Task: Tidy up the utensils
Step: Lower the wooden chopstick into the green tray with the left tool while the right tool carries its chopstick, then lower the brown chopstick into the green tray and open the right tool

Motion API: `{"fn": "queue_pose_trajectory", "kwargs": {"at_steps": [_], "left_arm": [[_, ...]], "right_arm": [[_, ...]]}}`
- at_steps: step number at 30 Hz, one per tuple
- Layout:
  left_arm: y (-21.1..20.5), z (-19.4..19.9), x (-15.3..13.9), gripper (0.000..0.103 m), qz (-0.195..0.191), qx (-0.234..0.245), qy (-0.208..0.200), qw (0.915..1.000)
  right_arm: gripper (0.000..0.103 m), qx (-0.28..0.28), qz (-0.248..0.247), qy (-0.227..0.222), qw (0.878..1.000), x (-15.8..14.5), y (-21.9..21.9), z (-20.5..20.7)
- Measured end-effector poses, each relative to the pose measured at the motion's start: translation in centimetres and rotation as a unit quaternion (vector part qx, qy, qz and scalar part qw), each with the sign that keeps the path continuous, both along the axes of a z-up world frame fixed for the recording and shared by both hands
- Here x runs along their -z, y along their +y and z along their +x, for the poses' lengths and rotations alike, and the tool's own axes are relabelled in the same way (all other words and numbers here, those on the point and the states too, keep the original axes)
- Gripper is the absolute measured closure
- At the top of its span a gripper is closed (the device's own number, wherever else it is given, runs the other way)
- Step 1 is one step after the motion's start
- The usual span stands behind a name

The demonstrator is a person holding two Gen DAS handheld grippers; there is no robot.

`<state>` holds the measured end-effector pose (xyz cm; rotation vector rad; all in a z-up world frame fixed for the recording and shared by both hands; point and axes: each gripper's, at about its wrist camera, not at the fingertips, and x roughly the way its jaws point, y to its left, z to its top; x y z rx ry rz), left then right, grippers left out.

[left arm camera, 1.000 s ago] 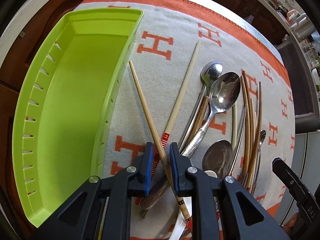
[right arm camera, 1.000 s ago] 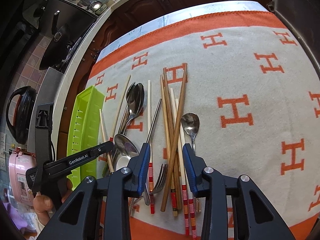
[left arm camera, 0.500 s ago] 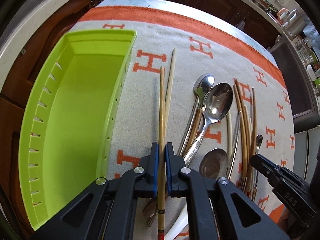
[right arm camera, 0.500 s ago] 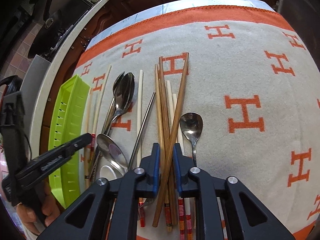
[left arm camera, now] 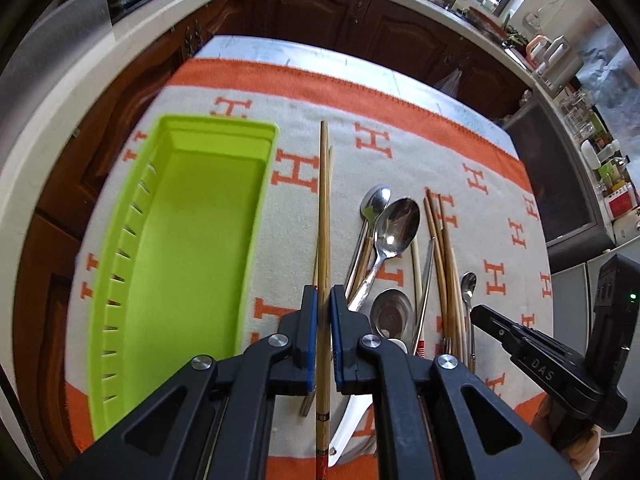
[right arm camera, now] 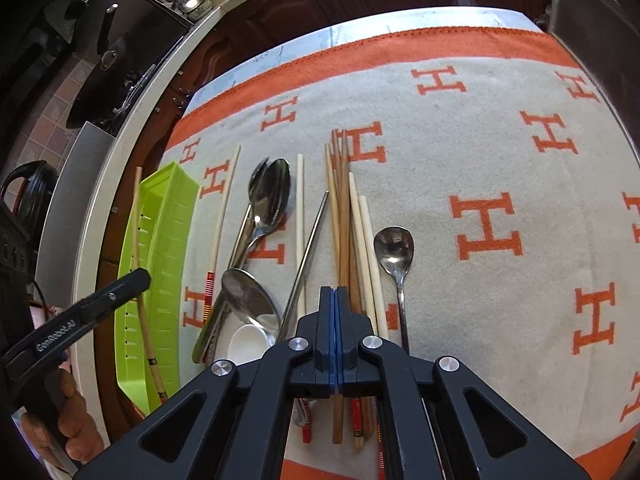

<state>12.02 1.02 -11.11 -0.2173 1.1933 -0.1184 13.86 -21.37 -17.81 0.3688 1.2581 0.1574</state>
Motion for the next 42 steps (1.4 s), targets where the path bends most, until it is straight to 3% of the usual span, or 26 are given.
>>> {"fn": "queue_pose_trajectory", "kwargs": {"at_steps": [4, 9, 12, 17, 19, 24, 26, 28, 30, 33, 35, 38, 42], "left_arm": [[1.4, -1.1, -2.7, 0.099, 0.012, -0.001, -0.026, 0.9996], [3.9, -1.4, -4.6, 0.099, 0.033, -0.016, -0.043, 0.9984], [5.3, -1.4, -4.8, 0.099, 0.05, -0.026, -0.048, 0.9973], [6.3, -1.0, -2.9, 0.099, 0.106, -0.032, -0.039, 0.9931], [6.6, -0.6, -1.6, 0.099, 0.131, -0.031, -0.029, 0.9904], [7.1, 0.3, 1.7, 0.097, 0.146, -0.031, 0.009, 0.9887], [7.4, 0.4, 2.6, 0.086, 0.144, -0.033, 0.023, 0.9887], [7.8, 0.0, 2.8, 0.06, 0.144, -0.038, 0.02, 0.9887], [7.9, -0.5, 2.5, 0.042, 0.151, -0.043, 0.004, 0.9876], [8.2, -1.4, 1.4, 0.036, 0.16, -0.05, -0.034, 0.9852], [8.3, -1.7, 0.7, 0.025, 0.16, -0.053, -0.041, 0.9848], [8.8, -2.5, 0.0, 0.024, 0.142, -0.052, -0.048, 0.9873], [9.7, -3.2, 0.0, 0.022, 0.151, -0.06, -0.028, 0.9863]], "right_arm": [[0.102, -0.006, 0.0, 0.011, 1.0, 0.3, 0.5, 0.3], [0.084, -0.002, -0.025, 0.007, 1.0, 1.1, 0.5, 0.6], [0.084, -0.005, -0.052, 0.006, 0.999, 1.7, 1.0, 1.2], [0.085, -0.016, -0.085, -0.001, 0.996, 2.4, 1.9, 1.6], [0.097, -0.02, -0.095, -0.003, 0.995, 2.5, 2.1, 1.7], [0.097, -0.011, -0.102, -0.002, 0.995, 2.4, 1.8, 1.4], [0.097, -0.001, -0.093, 0.002, 0.996, 2.3, 1.3, 1.3], [0.097, 0.007, -0.084, 0.004, 0.996, 1.9, 0.9, 1.1], [0.097, 0.012, -0.075, 0.003, 0.997, 1.3, 0.6, 0.9], [0.097, 0.011, -0.059, -0.001, 0.998, -0.1, 0.8, 0.4], [0.097, 0.008, -0.048, -0.007, 0.999, -1.3, 1.5, 0.0], [0.097, -0.008, -0.029, -0.019, 0.999, -3.4, 3.1, -0.4], [0.097, -0.041, -0.007, -0.022, 0.999, -5.6, 6.6, -0.7]]}}
